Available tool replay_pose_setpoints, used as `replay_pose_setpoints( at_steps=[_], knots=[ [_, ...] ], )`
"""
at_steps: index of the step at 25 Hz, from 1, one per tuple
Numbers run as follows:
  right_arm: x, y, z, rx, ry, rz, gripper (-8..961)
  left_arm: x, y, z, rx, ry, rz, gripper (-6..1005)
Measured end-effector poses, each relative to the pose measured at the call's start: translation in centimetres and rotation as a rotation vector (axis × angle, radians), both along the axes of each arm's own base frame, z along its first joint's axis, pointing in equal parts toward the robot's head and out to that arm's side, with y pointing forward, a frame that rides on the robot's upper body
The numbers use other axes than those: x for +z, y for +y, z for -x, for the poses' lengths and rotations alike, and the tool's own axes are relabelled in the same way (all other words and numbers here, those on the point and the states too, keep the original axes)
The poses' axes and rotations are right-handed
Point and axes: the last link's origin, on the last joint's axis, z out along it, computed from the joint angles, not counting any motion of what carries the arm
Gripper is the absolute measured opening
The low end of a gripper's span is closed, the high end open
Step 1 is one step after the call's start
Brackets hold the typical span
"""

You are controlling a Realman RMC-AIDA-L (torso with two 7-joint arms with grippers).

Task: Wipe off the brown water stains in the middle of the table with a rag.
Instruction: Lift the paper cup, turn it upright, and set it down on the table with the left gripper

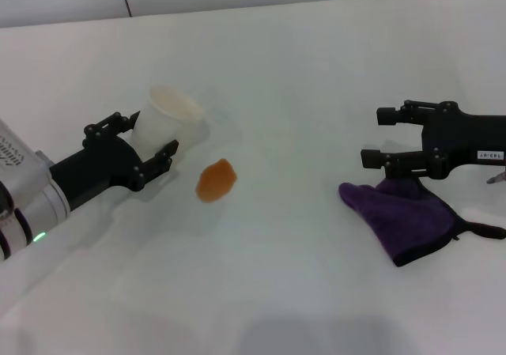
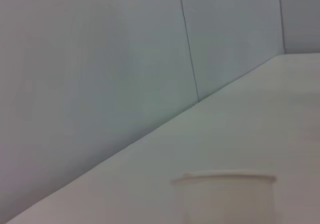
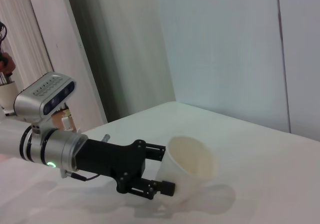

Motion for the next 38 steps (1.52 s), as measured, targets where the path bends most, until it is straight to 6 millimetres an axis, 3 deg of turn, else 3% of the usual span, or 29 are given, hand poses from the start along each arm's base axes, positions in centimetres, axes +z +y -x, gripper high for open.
replay_pose_setpoints(
  at_steps=[21,33,38],
  knots=[
    [-0.1,-0.4,0.0,0.009,-0.003,0.016,859,-0.8,-2.5,1.2,-0.013,0.007,-0.023,687],
    [-0.1,-0.5,0.1,0.011,0.002,0.023,859,-0.6,-2.5,1.5,0.011,-0.01,-0.04,697],
    [-0.1,-0.5,0.1,0.012,0.003,0.025,859,-0.6,-2.3,1.5,0.021,-0.009,-0.038,798]
  ],
)
